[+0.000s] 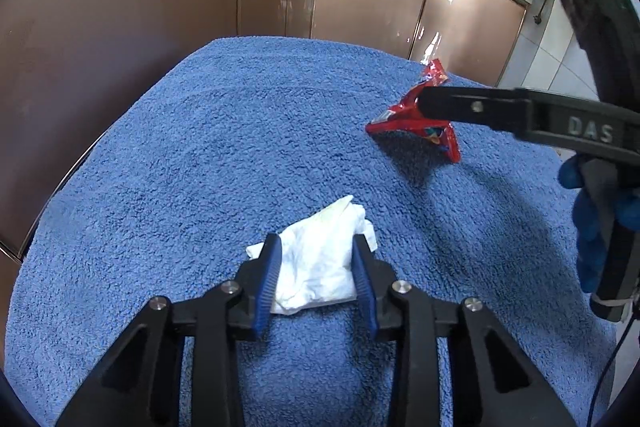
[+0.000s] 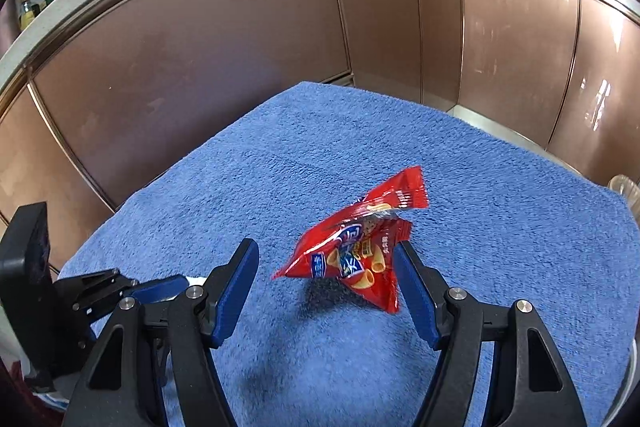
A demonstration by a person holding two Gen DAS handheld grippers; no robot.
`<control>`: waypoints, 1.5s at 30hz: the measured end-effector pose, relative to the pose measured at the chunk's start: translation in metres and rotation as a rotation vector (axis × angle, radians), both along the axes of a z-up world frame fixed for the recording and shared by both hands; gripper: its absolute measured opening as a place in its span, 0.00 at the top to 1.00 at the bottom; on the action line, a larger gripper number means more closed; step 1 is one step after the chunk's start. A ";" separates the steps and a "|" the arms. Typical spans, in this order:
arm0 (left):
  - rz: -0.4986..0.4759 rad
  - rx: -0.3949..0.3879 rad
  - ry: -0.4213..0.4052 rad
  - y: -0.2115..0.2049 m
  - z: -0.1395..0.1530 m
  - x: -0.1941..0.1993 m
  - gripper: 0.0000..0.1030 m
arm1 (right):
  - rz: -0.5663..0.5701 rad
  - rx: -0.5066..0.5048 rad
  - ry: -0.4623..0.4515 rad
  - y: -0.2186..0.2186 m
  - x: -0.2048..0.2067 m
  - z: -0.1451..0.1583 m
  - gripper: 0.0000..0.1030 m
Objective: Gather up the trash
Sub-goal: 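Grasp the white tissue with left tool while right tool grasps the red chip bag, then carry the tissue and red chip bag over the grey bin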
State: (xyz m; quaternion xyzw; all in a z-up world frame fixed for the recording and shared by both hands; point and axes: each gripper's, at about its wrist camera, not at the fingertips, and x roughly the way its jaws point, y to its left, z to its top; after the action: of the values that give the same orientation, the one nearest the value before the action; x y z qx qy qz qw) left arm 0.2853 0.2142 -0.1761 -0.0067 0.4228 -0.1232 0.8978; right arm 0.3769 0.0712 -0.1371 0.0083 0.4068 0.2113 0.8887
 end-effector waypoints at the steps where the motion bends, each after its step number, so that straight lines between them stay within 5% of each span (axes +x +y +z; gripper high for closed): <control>1: 0.001 -0.003 0.000 0.002 0.000 -0.002 0.68 | -0.002 0.002 0.002 0.001 0.001 -0.001 0.34; 22: 0.007 0.010 -0.001 0.000 0.001 -0.005 0.72 | -0.011 0.010 0.037 0.005 0.007 -0.015 0.76; 38: 0.044 0.015 -0.002 0.002 0.003 -0.005 0.92 | -0.004 0.047 -0.027 -0.033 -0.037 0.024 0.86; 45: 0.068 0.016 -0.022 0.001 0.030 -0.015 0.94 | -0.048 0.062 -0.080 -0.071 -0.067 0.052 0.86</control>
State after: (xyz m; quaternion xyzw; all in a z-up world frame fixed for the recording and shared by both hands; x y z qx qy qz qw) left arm 0.2698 0.2148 -0.1464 -0.0127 0.4132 -0.0891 0.9062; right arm 0.3102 -0.0001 -0.0847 0.0372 0.3640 0.2026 0.9083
